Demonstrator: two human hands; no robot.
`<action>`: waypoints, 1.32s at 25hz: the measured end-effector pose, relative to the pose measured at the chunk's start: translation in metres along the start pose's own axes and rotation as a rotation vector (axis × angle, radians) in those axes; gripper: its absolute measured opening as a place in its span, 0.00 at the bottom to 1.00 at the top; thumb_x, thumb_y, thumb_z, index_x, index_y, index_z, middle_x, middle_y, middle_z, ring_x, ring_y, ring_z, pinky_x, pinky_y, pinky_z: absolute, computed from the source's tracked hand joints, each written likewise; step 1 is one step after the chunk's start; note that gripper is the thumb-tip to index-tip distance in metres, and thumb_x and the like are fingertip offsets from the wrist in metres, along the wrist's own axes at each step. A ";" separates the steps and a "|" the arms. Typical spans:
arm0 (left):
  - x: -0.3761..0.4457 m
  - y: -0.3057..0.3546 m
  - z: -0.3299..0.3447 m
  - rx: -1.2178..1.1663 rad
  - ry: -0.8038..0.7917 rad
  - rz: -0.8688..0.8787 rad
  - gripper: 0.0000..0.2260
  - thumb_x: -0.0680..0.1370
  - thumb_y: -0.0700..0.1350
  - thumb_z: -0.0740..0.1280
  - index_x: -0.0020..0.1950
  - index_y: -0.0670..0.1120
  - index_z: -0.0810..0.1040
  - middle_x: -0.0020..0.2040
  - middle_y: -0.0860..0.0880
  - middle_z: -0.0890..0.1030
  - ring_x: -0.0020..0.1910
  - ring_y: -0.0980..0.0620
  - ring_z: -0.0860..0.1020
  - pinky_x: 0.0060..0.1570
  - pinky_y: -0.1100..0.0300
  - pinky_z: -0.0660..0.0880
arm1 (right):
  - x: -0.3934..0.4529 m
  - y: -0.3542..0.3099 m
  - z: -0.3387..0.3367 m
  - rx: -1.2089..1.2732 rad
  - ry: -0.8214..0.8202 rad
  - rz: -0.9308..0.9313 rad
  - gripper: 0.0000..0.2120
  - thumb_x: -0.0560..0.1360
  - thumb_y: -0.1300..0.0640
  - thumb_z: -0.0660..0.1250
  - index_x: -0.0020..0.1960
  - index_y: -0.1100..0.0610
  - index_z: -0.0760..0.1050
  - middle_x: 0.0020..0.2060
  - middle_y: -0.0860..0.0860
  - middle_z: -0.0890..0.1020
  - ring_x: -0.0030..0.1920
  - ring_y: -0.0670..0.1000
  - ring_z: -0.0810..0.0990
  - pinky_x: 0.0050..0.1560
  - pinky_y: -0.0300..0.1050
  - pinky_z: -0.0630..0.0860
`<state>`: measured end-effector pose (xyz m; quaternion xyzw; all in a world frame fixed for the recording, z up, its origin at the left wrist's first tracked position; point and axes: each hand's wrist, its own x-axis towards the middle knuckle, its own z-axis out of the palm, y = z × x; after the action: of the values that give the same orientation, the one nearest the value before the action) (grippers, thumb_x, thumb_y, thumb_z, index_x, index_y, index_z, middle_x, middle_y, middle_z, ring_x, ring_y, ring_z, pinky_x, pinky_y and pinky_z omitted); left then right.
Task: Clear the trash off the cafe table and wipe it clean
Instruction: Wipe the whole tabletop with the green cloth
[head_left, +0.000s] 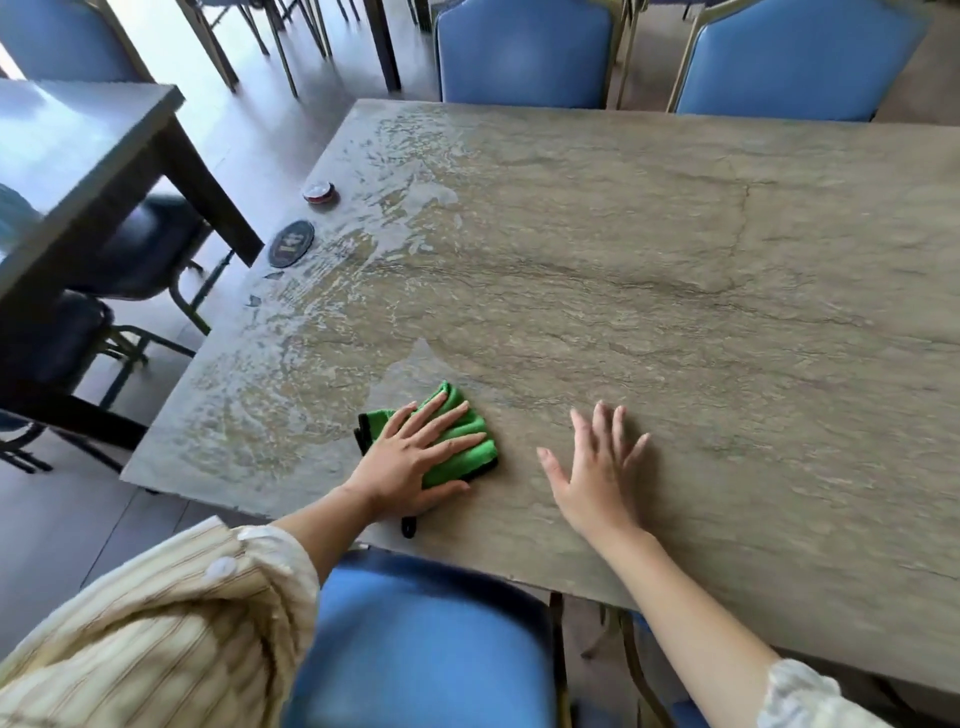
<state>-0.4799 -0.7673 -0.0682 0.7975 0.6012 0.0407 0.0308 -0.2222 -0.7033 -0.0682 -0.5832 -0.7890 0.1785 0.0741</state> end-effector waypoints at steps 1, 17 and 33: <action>0.006 -0.012 0.001 0.002 0.016 -0.060 0.25 0.77 0.67 0.56 0.73 0.62 0.64 0.77 0.53 0.61 0.78 0.48 0.52 0.72 0.44 0.57 | 0.003 -0.008 0.004 -0.037 0.026 -0.022 0.38 0.74 0.34 0.46 0.75 0.56 0.59 0.77 0.60 0.52 0.77 0.59 0.41 0.70 0.62 0.29; 0.097 0.059 0.016 -0.129 0.003 -0.088 0.19 0.80 0.59 0.54 0.72 0.65 0.62 0.77 0.54 0.59 0.78 0.47 0.52 0.72 0.43 0.54 | 0.024 0.019 -0.004 0.100 0.258 0.246 0.36 0.74 0.36 0.46 0.70 0.60 0.67 0.76 0.61 0.57 0.77 0.60 0.47 0.70 0.69 0.38; -0.045 -0.066 -0.004 0.012 -0.066 0.428 0.20 0.81 0.57 0.55 0.74 0.62 0.62 0.78 0.53 0.58 0.78 0.46 0.51 0.73 0.44 0.54 | 0.016 -0.052 0.030 -0.089 0.100 -0.068 0.34 0.77 0.37 0.47 0.74 0.58 0.62 0.77 0.59 0.55 0.77 0.57 0.43 0.71 0.65 0.33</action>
<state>-0.5560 -0.7929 -0.0721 0.9080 0.4170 0.0167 0.0364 -0.2830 -0.7075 -0.0783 -0.5668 -0.8110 0.1113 0.0932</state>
